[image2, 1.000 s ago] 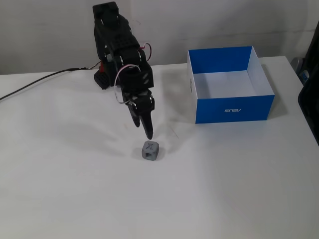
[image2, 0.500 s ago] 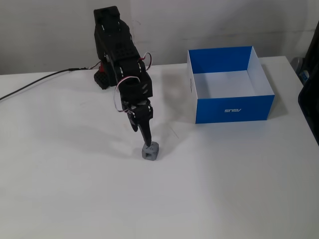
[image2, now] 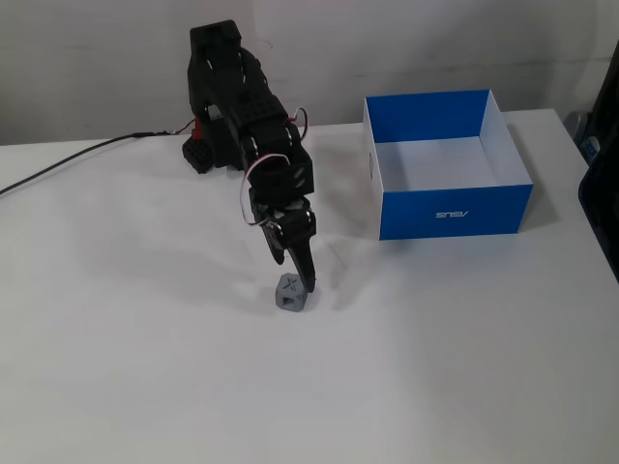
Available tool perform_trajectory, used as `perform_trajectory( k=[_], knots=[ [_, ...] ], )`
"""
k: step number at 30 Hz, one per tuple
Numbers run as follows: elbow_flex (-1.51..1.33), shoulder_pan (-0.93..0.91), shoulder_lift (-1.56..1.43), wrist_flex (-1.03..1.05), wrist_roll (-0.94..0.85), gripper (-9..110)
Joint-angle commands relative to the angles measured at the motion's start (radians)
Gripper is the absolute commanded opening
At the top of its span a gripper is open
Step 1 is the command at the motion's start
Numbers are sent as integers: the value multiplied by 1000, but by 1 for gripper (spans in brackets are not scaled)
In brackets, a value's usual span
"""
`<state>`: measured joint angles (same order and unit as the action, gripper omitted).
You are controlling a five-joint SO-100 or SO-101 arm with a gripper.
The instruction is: Grasp the gray block and put it in the box.
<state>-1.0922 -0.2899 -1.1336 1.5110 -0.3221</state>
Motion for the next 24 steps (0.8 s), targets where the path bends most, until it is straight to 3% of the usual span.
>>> perform_trajectory(
  k=[1,18,24],
  knots=[
    [106,-6,9,0,0,34],
    [126,-3,86,0,-2,33],
    [106,3,91,-12,-3,26]
  ],
)
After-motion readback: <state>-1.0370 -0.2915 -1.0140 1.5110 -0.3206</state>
